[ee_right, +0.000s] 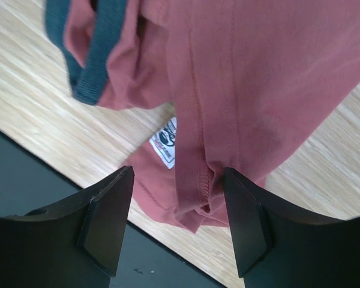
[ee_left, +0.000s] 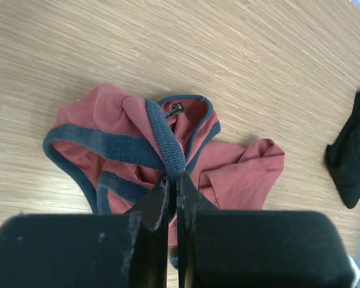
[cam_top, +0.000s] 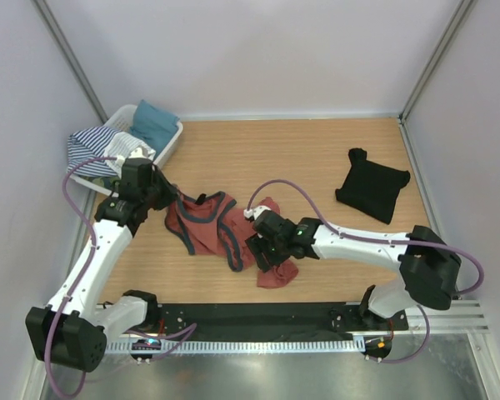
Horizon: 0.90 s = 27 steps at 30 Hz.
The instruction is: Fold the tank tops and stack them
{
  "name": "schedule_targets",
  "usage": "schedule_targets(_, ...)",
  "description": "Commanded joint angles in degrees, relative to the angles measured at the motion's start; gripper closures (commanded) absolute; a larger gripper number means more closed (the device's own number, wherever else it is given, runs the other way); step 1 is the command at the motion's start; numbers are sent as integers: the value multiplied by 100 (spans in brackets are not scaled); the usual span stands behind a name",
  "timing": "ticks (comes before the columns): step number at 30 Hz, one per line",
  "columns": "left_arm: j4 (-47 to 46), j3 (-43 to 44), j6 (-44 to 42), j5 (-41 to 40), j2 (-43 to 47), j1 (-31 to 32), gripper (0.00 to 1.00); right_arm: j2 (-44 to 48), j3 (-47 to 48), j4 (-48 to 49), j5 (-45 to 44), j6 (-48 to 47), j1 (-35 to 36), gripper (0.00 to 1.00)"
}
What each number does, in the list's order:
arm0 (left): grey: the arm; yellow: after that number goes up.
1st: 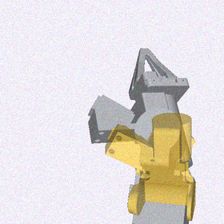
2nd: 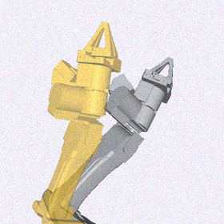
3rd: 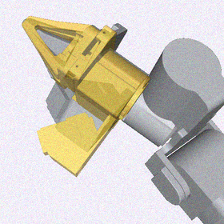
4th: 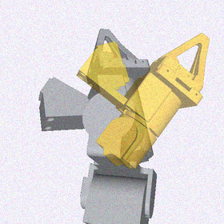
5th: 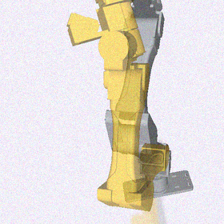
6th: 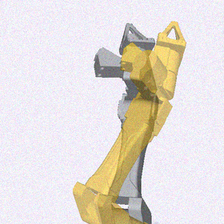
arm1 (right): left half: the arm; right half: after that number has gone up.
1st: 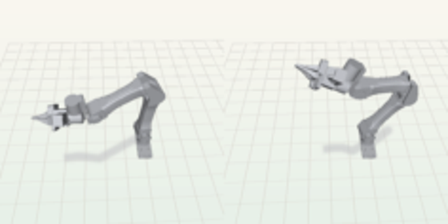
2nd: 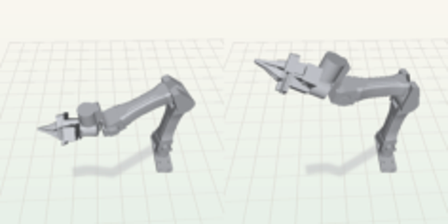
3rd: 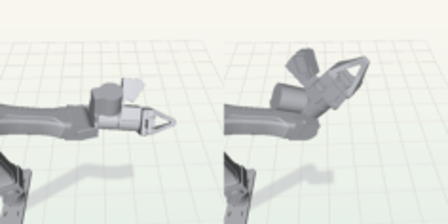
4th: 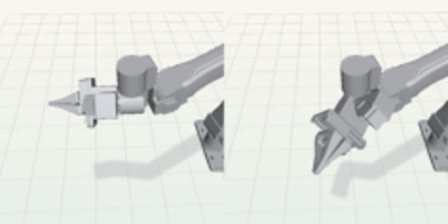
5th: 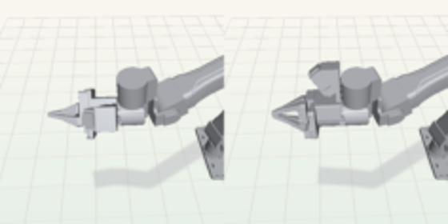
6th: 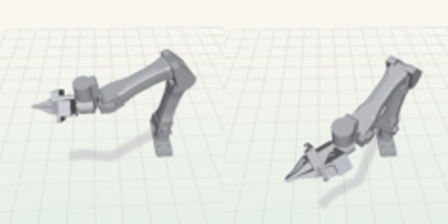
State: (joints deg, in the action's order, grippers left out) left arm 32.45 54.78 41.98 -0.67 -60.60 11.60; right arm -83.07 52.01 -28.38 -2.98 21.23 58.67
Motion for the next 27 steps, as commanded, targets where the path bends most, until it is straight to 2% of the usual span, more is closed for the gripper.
schedule_targets(1, 7, 102, 12, -170, 48, -34, 100, -121, 283, -308, -764, -76, 144, 32)
schedule_targets(5, 60, 173, -23, -223, 101, -105, 100, -394, 354, -545, -1466, -233, 144, 34)
schedule_targets(6, 69, 208, -14, -223, 101, -114, 100, -499, 415, -572, -1634, -242, 144, 58)
schedule_targets(9, -18, 243, 56, -223, 57, -131, 100, -509, 652, -476, -1829, -286, -21, 98)
schedule_targets(12, -238, 365, 161, -232, -153, -175, 100, -491, 1249, -475, -1559, -593, -574, 99)
schedule_targets(13, -247, 453, 197, -232, -258, -210, 100, -456, 1450, -484, -1313, -681, -1212, 99)
schedule_targets(15, -309, 760, 223, -136, -618, -420, 100, -439, 2092, -458, -987, -866, -2058, 99)
schedule_targets(16, -327, 849, 241, -127, -742, -517, 100, -482, 2277, -388, -802, -832, -3071, 99)
schedule_targets(18, -405, 1016, 302, -13, -1162, -858, 100, -727, 2673, -125, -58, -367, -3965, 99)
schedule_targets(19, -449, 1043, 381, 14, -1287, -956, 100, -1137, 2822, -150, 42, -209, -4517, 84)
schedule_targets(20, -493, 1052, 408, -12, -1418, -983, 99, -1324, 3137, -246, 61, -138, -4592, 60)
schedule_targets(21, -589, 1069, 434, -56, -1611, -1010, 90, -1430, 3244, -412, 9, -59, -4576, 17)
schedule_targets(22, -651, 1087, 382, -4, -1709, -1019, 79, -1466, 3263, -440, -61, 3, -4558, 7)
schedule_targets(23, -643, 1113, 347, 49, -1771, -1019, 69, -1267, 3002, -388, -36, 38, -4497, 1)
schedule_targets(24, -573, 1209, 320, 197, -1832, -1019, 36, -1056, 2791, -74, 43, 65, -4488, 0)
schedule_targets(25, -486, 1236, 311, 216, -1807, -1010, 23, -871, 2562, 77, 174, 74, -4488, 0)
schedule_targets(27, -467, 1158, 285, 216, -1667, -1010, 18, -431, 2174, 140, 228, 30, -4496, 13)
